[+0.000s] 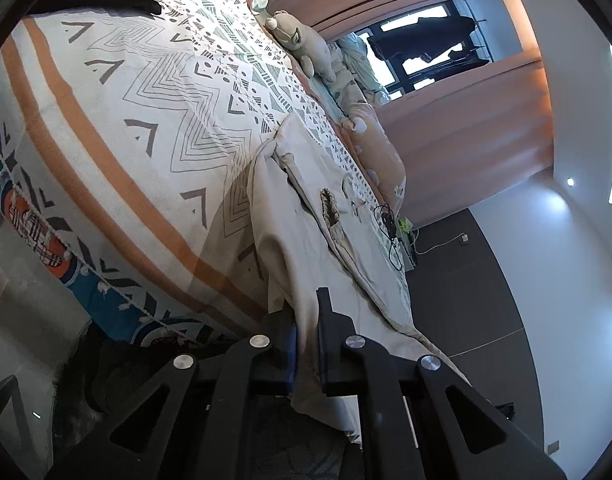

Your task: Fold large clothes

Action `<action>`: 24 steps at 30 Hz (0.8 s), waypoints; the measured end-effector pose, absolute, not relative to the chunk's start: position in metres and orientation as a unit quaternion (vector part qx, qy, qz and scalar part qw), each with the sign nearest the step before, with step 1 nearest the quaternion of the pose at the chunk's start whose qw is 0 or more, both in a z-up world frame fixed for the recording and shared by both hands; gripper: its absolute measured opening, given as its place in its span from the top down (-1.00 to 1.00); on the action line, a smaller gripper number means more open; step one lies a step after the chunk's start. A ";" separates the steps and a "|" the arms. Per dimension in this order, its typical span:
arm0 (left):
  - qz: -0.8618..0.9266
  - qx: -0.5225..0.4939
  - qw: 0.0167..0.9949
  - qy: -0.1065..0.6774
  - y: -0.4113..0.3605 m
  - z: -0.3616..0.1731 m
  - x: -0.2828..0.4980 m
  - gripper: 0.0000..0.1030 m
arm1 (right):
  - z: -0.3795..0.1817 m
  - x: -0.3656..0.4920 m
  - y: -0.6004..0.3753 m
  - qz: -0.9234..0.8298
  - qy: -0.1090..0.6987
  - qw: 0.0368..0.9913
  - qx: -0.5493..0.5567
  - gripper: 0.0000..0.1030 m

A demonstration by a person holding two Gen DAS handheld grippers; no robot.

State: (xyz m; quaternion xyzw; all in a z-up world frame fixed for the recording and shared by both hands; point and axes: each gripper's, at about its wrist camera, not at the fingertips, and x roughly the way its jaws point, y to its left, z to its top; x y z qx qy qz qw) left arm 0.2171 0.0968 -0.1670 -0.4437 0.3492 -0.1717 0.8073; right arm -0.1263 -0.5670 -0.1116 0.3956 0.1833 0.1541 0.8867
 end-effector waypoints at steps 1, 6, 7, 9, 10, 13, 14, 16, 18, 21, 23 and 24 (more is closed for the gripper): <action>-0.172 -0.445 0.807 0.348 0.098 -0.167 0.213 0.82 | -0.113 -0.131 -0.567 0.155 0.182 0.887 0.395 0.90; -0.180 -0.435 0.814 0.339 0.094 -0.158 0.197 0.82 | -0.120 -0.137 -0.573 0.155 0.179 0.887 0.396 0.90; -0.184 -0.430 0.817 0.338 0.093 -0.156 0.193 0.82 | -0.120 -0.141 -0.575 0.156 0.178 0.888 0.395 0.90; -0.186 -0.430 0.816 0.339 0.092 -0.157 0.187 0.82 | -0.122 -0.144 -0.580 0.155 0.175 0.889 0.394 0.90; -0.184 -0.432 0.815 0.340 0.094 -0.160 0.184 0.82 | -0.123 -0.147 -0.581 0.155 0.175 0.889 0.394 0.90; -0.178 -0.436 0.813 0.342 0.096 -0.165 0.175 0.82 | -0.130 -0.153 -0.586 0.154 0.176 0.888 0.396 0.90; -0.177 -0.435 0.814 0.342 0.096 -0.164 0.173 0.82 | -0.132 -0.155 -0.589 0.154 0.177 0.887 0.398 0.90; -0.179 -0.436 0.814 0.339 0.096 -0.162 0.170 0.82 | -0.134 -0.159 -0.593 0.154 0.177 0.886 0.401 0.90; -0.183 -0.433 0.817 0.334 0.093 -0.157 0.169 0.82 | -0.137 -0.162 -0.600 0.156 0.175 0.885 0.402 0.90; -0.194 -0.428 0.819 0.328 0.088 -0.146 0.170 0.82 | -0.139 -0.164 -0.607 0.162 0.171 0.883 0.406 0.90; -0.201 -0.427 0.820 0.324 0.085 -0.140 0.172 0.83 | -0.139 -0.163 -0.609 0.165 0.168 0.882 0.408 0.90; -0.204 -0.427 0.820 0.322 0.084 -0.137 0.173 0.83 | -0.139 -0.162 -0.611 0.167 0.166 0.881 0.411 0.90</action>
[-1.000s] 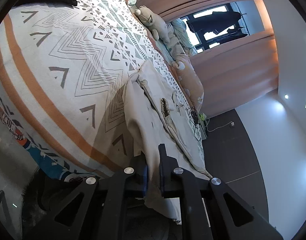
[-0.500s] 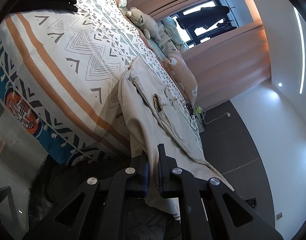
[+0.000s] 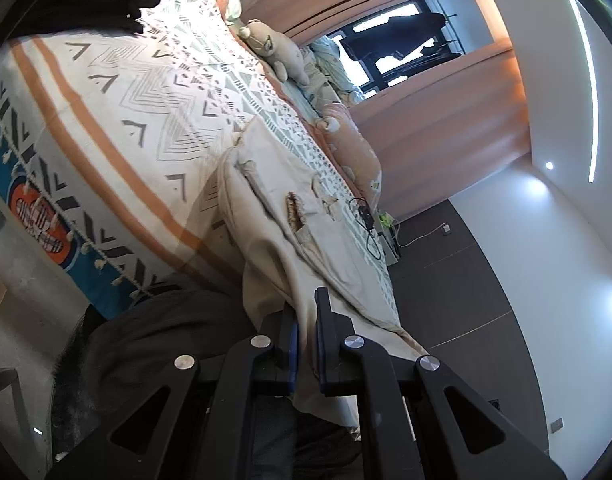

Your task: Fold large clothes

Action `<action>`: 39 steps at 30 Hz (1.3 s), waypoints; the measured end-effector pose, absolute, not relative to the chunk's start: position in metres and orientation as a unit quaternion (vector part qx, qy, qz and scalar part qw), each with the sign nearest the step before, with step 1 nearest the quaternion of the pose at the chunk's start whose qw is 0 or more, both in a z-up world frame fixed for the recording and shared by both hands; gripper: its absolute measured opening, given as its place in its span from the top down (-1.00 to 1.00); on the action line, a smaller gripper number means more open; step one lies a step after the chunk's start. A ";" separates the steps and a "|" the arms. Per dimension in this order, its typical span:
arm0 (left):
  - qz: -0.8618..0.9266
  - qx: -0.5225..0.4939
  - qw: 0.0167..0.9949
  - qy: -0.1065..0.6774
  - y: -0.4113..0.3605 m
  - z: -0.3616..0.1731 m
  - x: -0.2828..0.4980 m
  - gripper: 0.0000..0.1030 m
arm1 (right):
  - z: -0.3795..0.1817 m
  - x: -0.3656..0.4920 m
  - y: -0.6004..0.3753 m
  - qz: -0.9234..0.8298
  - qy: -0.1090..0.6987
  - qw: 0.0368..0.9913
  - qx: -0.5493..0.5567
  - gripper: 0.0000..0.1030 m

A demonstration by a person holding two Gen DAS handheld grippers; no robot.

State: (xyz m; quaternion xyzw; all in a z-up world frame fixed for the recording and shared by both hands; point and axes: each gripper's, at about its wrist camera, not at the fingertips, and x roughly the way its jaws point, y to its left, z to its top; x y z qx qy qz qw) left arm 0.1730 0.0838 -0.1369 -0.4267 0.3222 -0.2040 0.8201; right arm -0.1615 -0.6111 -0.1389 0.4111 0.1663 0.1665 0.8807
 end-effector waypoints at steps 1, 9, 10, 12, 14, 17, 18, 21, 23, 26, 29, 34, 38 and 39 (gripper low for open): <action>-0.207 -0.426 0.820 0.320 0.082 -0.133 0.176 0.83 | -0.139 -0.161 -0.613 0.168 0.164 0.880 0.413 0.90; -0.232 -0.423 0.825 0.294 0.074 -0.090 0.223 0.83 | -0.131 -0.135 -0.632 0.165 0.148 0.877 0.425 0.90; -0.234 -0.423 0.826 0.289 0.073 -0.085 0.231 0.82 | -0.127 -0.130 -0.634 0.165 0.143 0.878 0.427 0.90; -0.239 -0.423 0.828 0.281 0.073 -0.076 0.247 0.82 | -0.121 -0.117 -0.638 0.165 0.130 0.879 0.428 0.90; -0.241 -0.425 0.828 0.276 0.073 -0.068 0.268 0.82 | -0.114 -0.102 -0.640 0.161 0.120 0.881 0.428 0.90; -0.246 -0.425 0.828 0.271 0.072 -0.056 0.296 0.82 | -0.108 -0.077 -0.644 0.157 0.106 0.875 0.445 0.89; -0.246 -0.424 0.829 0.270 0.071 -0.052 0.307 0.82 | -0.106 -0.066 -0.645 0.156 0.101 0.873 0.450 0.89; -0.247 -0.421 0.831 0.266 0.065 -0.039 0.335 0.82 | -0.097 -0.036 -0.646 0.150 0.095 0.873 0.454 0.89; -0.245 -0.419 0.833 0.264 0.061 -0.034 0.353 0.82 | -0.092 -0.014 -0.646 0.144 0.089 0.871 0.462 0.89; -0.241 -0.417 0.836 0.263 0.057 -0.029 0.378 0.82 | -0.087 0.019 -0.650 0.133 0.086 0.866 0.473 0.89; -0.233 -0.414 0.839 0.265 0.052 -0.024 0.405 0.82 | -0.083 0.051 -0.652 0.121 0.089 0.862 0.484 0.89; -0.214 -0.405 0.845 0.275 0.046 -0.023 0.449 0.82 | -0.078 0.102 -0.650 0.097 0.097 0.857 0.497 0.89; -0.197 -0.408 0.842 0.292 0.040 -0.033 0.490 0.82 | -0.081 0.139 -0.651 0.088 0.092 0.839 0.529 0.89; -0.193 -0.407 0.842 0.296 0.037 -0.035 0.500 0.82 | -0.085 0.149 -0.651 0.085 0.088 0.831 0.542 0.89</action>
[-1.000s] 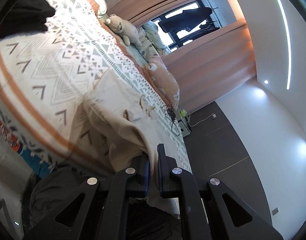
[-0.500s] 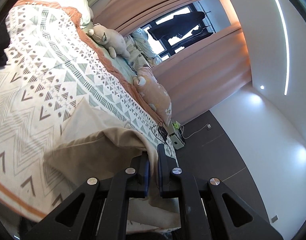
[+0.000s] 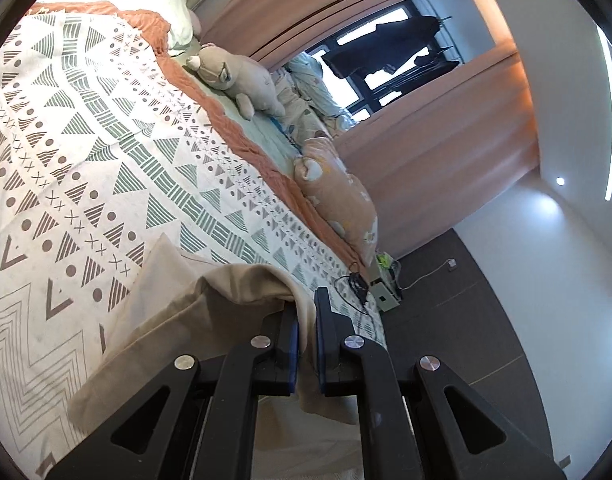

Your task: Fold large clothes

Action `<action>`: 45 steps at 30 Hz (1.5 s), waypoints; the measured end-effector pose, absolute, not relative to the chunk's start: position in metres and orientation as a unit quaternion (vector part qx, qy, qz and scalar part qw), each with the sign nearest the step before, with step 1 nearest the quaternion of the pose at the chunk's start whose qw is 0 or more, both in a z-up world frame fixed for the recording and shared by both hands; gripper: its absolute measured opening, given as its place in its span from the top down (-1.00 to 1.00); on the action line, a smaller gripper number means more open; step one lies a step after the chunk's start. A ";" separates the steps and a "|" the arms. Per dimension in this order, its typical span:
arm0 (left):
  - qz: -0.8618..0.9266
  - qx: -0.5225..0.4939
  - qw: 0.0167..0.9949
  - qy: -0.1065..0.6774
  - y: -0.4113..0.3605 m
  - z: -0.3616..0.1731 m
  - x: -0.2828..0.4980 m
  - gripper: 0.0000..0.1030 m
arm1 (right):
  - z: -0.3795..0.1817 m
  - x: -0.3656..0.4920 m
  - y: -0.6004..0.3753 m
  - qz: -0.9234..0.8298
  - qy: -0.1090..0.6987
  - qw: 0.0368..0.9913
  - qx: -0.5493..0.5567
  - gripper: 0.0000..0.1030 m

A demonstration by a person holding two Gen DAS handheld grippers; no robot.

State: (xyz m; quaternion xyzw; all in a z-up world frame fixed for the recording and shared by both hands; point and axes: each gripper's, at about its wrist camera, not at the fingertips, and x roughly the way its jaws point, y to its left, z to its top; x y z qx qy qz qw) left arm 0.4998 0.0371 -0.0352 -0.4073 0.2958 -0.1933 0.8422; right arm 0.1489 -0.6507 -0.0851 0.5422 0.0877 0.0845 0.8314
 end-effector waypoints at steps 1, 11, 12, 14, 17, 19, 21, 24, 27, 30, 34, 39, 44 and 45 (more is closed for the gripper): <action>-0.190 -0.408 0.841 0.299 0.035 -0.038 0.508 0.82 | -0.089 0.158 -0.649 0.078 0.086 0.826 0.551 0.89; -0.150 -0.430 0.822 0.341 0.021 -0.081 0.579 0.82 | -0.125 0.213 -0.635 0.009 0.080 0.772 0.631 0.83; -0.147 -0.436 0.819 0.344 0.021 -0.087 0.584 0.82 | -0.128 0.217 -0.634 0.002 0.081 0.768 0.635 0.83; -0.142 -0.441 0.815 0.349 0.018 -0.098 0.593 0.82 | -0.134 0.227 -0.629 -0.012 0.085 0.763 0.641 0.83; -0.142 -0.454 0.804 0.356 0.018 -0.115 0.607 0.82 | -0.140 0.238 -0.628 -0.023 0.090 0.763 0.640 0.82; -0.139 -0.456 0.802 0.361 0.017 -0.126 0.615 0.82 | -0.146 0.248 -0.630 -0.029 0.097 0.767 0.633 0.82; -0.130 -0.452 0.803 0.367 0.015 -0.137 0.623 0.82 | -0.151 0.259 -0.631 -0.027 0.111 0.774 0.622 0.82; -0.131 -0.460 0.799 0.364 0.011 -0.155 0.633 0.82 | -0.156 0.273 -0.632 -0.032 0.138 0.781 0.608 0.81; -0.124 -0.485 0.773 0.390 0.011 -0.174 0.643 0.76 | -0.160 0.280 -0.632 -0.027 0.152 0.775 0.613 0.61; -0.146 -0.489 0.769 0.384 0.009 -0.173 0.642 0.24 | -0.150 0.287 -0.627 -0.005 0.159 0.786 0.598 -0.55; -0.156 -0.475 0.792 0.350 0.010 -0.156 0.628 -0.70 | -0.135 0.286 -0.615 0.008 0.152 0.797 0.584 -0.60; -0.135 -0.447 0.808 0.359 0.016 -0.147 0.612 -0.70 | -0.130 0.287 -0.607 0.010 0.179 0.801 0.571 -0.60; -0.096 -0.412 0.824 0.376 0.028 -0.143 0.599 -0.70 | -0.119 0.295 -0.602 0.008 0.200 0.821 0.534 -0.60; -0.091 -0.407 0.825 0.381 0.031 -0.144 0.596 -0.70 | -0.116 0.296 -0.599 0.007 0.204 0.827 0.524 -0.60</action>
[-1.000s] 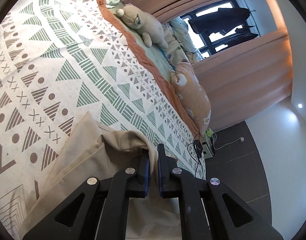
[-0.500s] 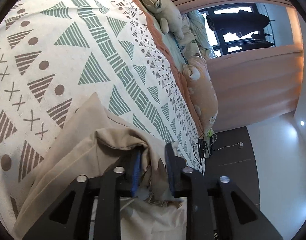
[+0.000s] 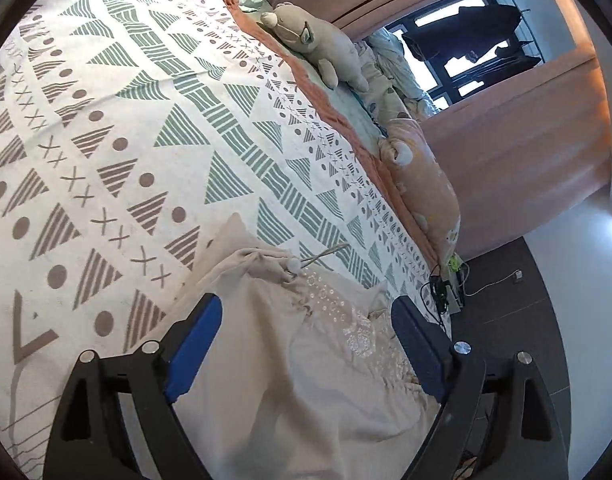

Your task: Fold large clothes

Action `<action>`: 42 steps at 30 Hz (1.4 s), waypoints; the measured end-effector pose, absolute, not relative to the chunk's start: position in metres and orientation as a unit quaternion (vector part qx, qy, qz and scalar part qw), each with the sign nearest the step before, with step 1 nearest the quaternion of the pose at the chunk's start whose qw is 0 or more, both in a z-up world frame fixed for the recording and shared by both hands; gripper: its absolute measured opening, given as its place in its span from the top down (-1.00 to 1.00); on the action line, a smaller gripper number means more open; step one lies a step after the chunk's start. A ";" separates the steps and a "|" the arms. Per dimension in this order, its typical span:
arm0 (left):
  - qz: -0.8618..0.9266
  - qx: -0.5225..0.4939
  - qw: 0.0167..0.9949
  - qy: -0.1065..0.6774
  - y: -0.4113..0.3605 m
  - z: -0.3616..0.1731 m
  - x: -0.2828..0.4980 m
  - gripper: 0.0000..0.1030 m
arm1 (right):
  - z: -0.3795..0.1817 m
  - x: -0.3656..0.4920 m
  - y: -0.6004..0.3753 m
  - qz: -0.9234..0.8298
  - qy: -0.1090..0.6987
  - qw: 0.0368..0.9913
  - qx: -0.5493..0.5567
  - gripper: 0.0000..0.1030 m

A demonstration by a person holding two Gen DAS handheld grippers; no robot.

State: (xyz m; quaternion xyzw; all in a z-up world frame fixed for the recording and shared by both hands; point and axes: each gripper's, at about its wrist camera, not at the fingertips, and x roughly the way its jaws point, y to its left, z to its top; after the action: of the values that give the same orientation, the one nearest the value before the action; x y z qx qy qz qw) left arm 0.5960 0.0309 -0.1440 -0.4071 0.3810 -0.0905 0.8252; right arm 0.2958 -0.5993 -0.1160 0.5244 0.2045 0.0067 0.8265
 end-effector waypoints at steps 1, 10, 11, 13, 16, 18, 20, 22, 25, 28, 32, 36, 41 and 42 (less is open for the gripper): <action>-0.087 -0.403 0.826 0.385 0.033 -0.144 0.594 -0.70 | -0.114 0.298 -0.597 0.007 0.208 0.831 0.517 -0.60; -0.060 -0.338 0.846 0.409 0.040 -0.145 0.567 -0.54 | -0.093 0.326 -0.535 0.002 0.269 0.881 0.390 -0.45; -0.055 -0.333 0.848 0.409 0.040 -0.145 0.563 -0.54 | -0.091 0.331 -0.525 0.003 0.277 0.886 0.371 -0.40; -0.050 -0.326 0.849 0.413 0.041 -0.148 0.556 -0.53 | -0.086 0.339 -0.506 0.012 0.290 0.893 0.344 -0.34; -0.046 -0.323 0.847 0.419 0.043 -0.154 0.548 -0.50 | -0.084 0.354 -0.478 0.030 0.316 0.899 0.303 -0.32; -0.041 -0.322 0.847 0.422 0.046 -0.158 0.543 -0.43 | -0.084 0.363 -0.460 0.036 0.333 0.901 0.276 -0.30; -0.036 -0.320 0.845 0.427 0.049 -0.162 0.537 -0.24 | -0.086 0.375 -0.442 0.042 0.350 0.902 0.249 -0.21; -0.030 -0.321 0.844 0.429 0.054 -0.166 0.529 -0.18 | -0.087 0.383 -0.426 0.047 0.365 0.902 0.227 -0.20; -0.028 -0.326 0.839 0.435 0.059 -0.171 0.524 -0.17 | -0.091 0.395 -0.402 0.041 0.389 0.902 0.185 -0.19; -0.028 -0.319 0.838 0.443 0.059 -0.176 0.528 -0.16 | -0.104 0.412 -0.382 0.024 0.421 0.896 0.140 0.01; -0.035 -0.307 0.833 0.459 0.053 -0.187 0.536 0.00 | -0.130 0.435 -0.357 -0.003 0.462 0.883 0.082 0.61; -0.040 -0.302 0.822 0.482 0.047 -0.204 0.545 0.41 | -0.139 0.447 -0.355 -0.020 0.459 0.886 0.059 0.98; -0.050 -0.293 0.830 0.473 0.046 -0.202 0.550 0.70 | -0.126 0.446 -0.364 -0.009 0.428 0.899 0.098 1.00; -0.052 -0.294 0.830 0.471 0.047 -0.200 0.551 0.70 | -0.122 0.445 -0.366 -0.010 0.419 0.903 0.100 1.00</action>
State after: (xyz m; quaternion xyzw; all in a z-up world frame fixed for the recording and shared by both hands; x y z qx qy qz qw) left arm 0.5511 0.0466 -0.2005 -0.2939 0.4709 -0.0525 0.8301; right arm 0.4455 -0.3662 -0.1219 0.0999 0.4187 -0.0095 0.9025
